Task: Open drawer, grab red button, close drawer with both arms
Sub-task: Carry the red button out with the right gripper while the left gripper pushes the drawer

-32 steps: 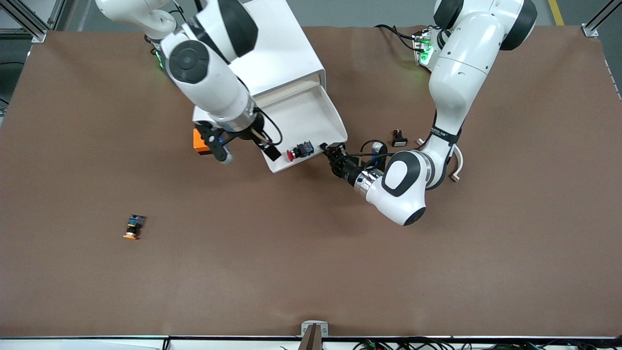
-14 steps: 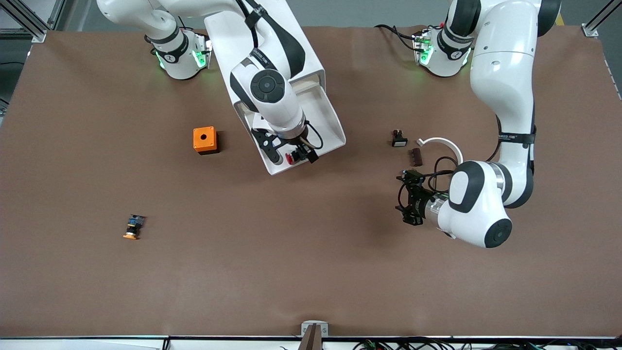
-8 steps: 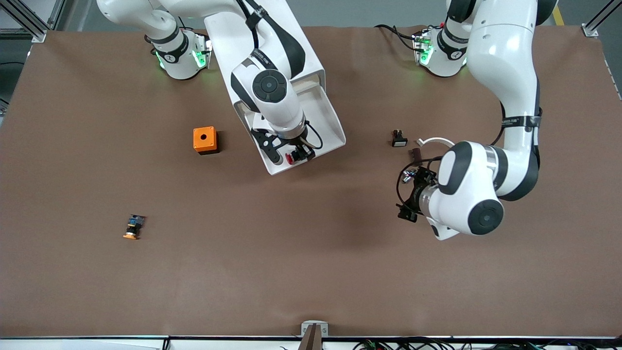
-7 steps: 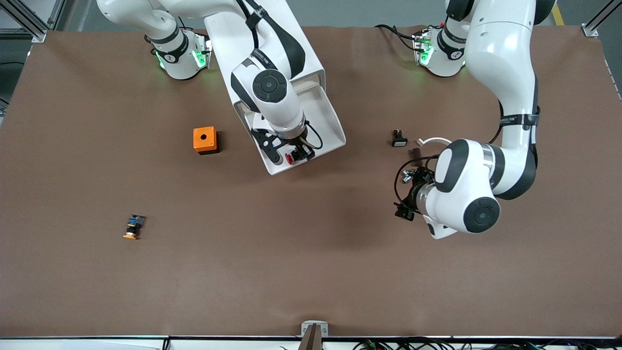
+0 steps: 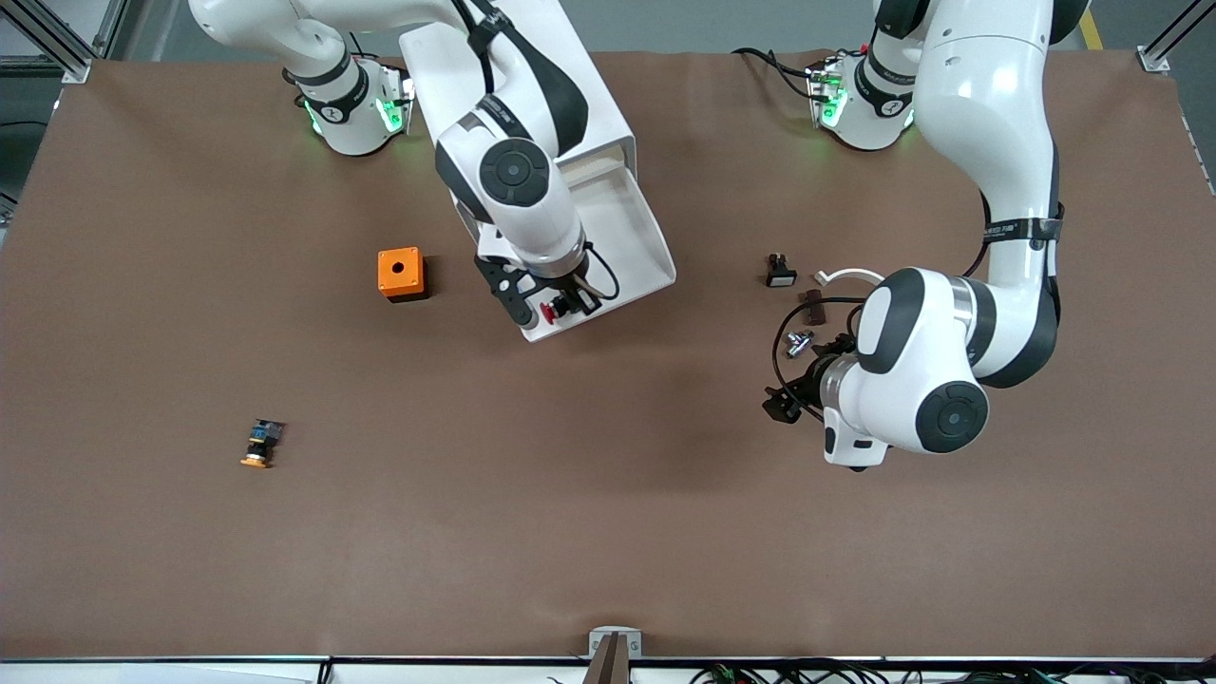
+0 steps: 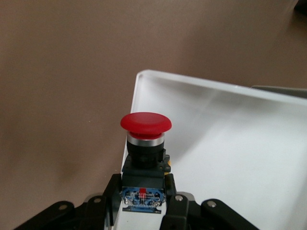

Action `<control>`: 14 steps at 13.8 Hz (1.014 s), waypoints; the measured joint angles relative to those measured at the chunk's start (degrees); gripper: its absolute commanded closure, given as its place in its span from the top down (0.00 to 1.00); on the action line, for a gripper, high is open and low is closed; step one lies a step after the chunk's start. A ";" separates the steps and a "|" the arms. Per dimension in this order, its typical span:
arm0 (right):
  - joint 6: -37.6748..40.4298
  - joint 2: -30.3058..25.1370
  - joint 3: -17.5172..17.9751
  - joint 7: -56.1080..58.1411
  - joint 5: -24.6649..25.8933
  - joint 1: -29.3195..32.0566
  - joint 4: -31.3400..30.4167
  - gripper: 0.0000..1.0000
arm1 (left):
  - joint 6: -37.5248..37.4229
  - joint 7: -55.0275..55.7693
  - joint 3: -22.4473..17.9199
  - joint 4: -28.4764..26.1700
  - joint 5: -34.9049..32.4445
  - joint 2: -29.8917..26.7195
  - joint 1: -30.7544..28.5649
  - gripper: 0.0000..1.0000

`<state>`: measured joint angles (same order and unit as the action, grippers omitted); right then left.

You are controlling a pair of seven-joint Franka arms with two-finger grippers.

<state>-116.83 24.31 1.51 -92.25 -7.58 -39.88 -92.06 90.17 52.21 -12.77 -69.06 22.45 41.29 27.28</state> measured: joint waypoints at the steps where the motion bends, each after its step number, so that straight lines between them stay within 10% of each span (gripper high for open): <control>1: 2.36 -0.21 -0.04 2.44 -0.01 0.99 1.90 0.02 | 1.66 -0.54 0.50 -0.06 0.00 0.00 0.50 0.99; 14: 9.56 0.40 -0.73 65.88 0.06 27.18 6.81 0.02 | 16.95 -1.69 4.35 -3.76 0.00 3.46 15.05 0.99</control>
<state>-107.27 24.71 0.78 -26.38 -7.52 -12.70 -85.25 107.12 50.52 -8.43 -72.83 22.45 44.74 42.33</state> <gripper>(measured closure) 0.599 0.004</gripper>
